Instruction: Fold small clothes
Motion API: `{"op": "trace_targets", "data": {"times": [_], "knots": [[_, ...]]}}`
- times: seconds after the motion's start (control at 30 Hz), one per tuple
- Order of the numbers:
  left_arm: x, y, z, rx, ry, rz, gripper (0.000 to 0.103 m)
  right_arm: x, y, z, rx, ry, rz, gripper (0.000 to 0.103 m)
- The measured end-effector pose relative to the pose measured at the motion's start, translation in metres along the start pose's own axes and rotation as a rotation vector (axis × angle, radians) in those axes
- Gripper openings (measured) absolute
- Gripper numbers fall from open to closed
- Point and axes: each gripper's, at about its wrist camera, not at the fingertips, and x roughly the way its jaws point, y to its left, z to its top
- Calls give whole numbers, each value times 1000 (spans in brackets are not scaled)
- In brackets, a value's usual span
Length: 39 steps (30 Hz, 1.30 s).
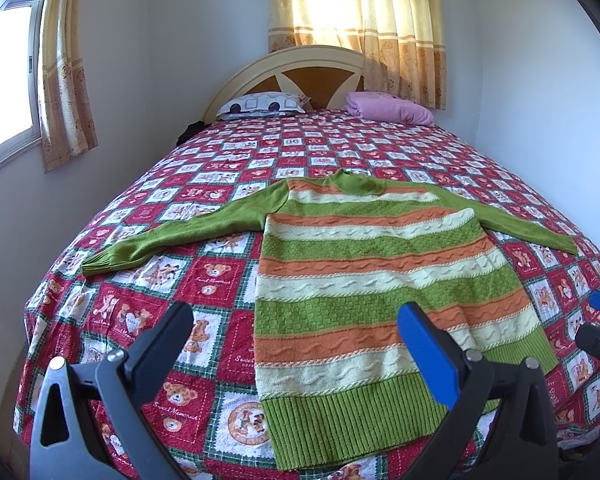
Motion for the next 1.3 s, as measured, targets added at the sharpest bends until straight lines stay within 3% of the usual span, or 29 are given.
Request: {"op": "trace_targets", "data": {"times": [0.4,0.53,0.87,1.1,1.3], "knots": [[5,7,2,2,5,6,103,4,-7,3,-26,1,-27,102],[12,8,7,8,-4,18,103,10,-25,8,-32,-5,-85,102],[56,-9,31,79,-25,21,103,22,-157,30,187,13,-270,102],[108,-21,40,118,23,38,103,38,-254,44,314,68,-402,101],[145,-28,44,130,68,45,103,55,-347,53,459,105,-498,93]]}}
